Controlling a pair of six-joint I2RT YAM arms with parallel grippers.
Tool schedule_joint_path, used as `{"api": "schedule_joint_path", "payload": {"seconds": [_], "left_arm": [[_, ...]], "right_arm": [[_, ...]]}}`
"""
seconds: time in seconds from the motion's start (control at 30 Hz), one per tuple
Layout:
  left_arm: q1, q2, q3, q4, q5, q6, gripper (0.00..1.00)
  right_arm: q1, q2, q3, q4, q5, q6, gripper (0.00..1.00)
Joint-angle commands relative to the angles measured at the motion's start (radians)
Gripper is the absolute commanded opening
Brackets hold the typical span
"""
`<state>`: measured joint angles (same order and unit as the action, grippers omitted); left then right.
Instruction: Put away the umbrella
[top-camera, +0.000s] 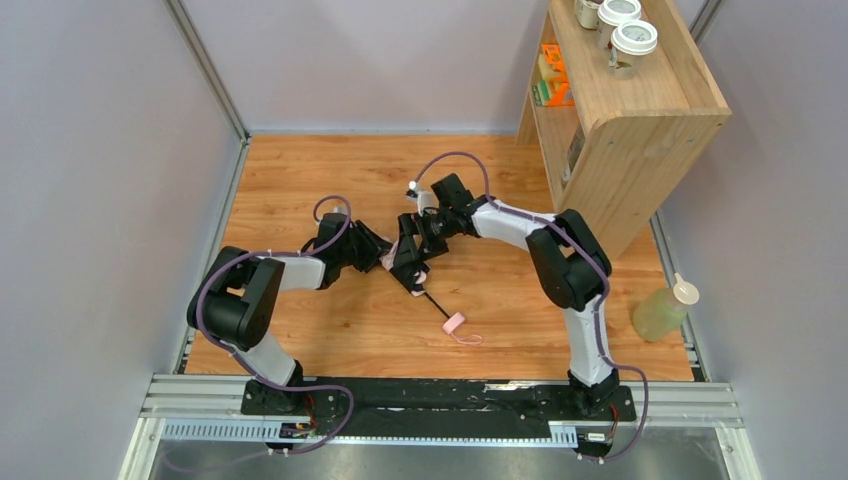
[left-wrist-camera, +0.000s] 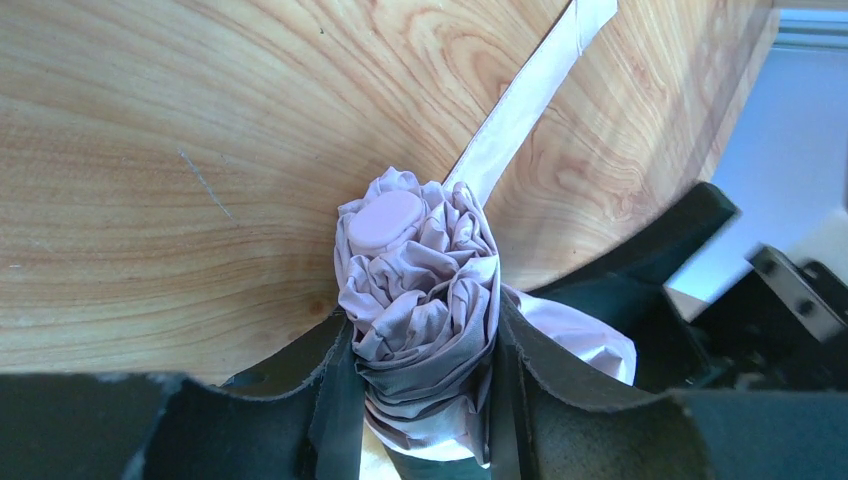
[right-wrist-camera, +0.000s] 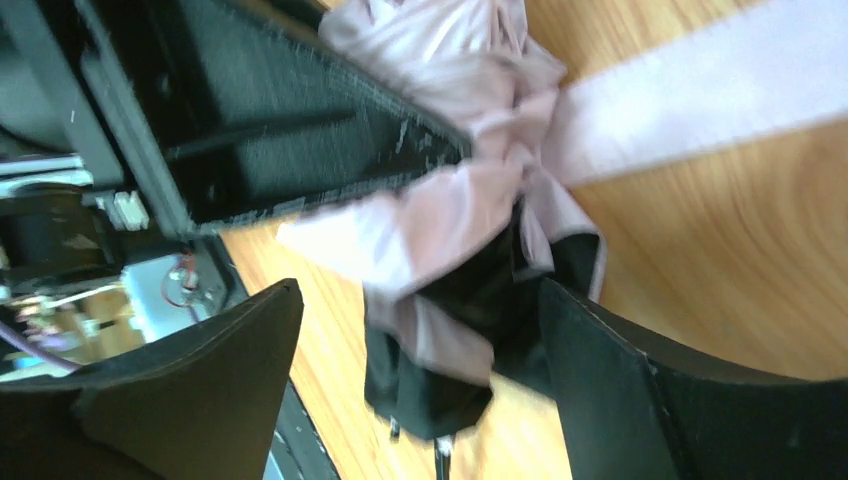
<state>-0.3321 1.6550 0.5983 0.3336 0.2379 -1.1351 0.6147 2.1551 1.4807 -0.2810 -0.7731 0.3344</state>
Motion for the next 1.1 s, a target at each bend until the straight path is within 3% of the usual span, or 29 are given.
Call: {"api": "schedule_joint_path", "payload": {"seconds": [0.0,0.17,0.27,0.37,0.8,0.9,1.03,1.07], "left_arm": [[-0.013,0.083,-0.086,-0.288,-0.065,0.095,0.10],[-0.013,0.077,-0.078,-0.295,-0.049,0.094,0.10],[-0.015,0.078,-0.066,-0.324,-0.049,0.090,0.08],[-0.013,0.084,-0.071,-0.318,-0.037,0.069,0.08],[0.004,0.120,-0.072,-0.281,0.047,0.017,0.07],[0.004,0.126,-0.069,-0.272,0.063,0.014,0.07],[0.004,0.114,-0.069,-0.269,0.066,0.018,0.07],[0.004,0.114,-0.069,-0.272,0.072,0.020,0.07]], "right_arm": [[0.022,-0.184,-0.052,-0.159,0.245,-0.152,0.94],[0.146,-0.314,-0.172,-0.034,0.577,-0.291,1.00],[0.258,-0.328,-0.201,0.058,0.867,-0.409,1.00],[0.350,-0.298,-0.209,0.175,1.027,-0.500,1.00],[0.418,-0.054,-0.109,0.206,1.225,-0.538,0.95],[0.413,0.011,-0.054,0.149,1.233,-0.512,0.84],[0.392,0.049,-0.052,0.076,1.184,-0.436,0.46],[0.385,0.048,-0.069,0.062,1.171,-0.410,0.40]]}}
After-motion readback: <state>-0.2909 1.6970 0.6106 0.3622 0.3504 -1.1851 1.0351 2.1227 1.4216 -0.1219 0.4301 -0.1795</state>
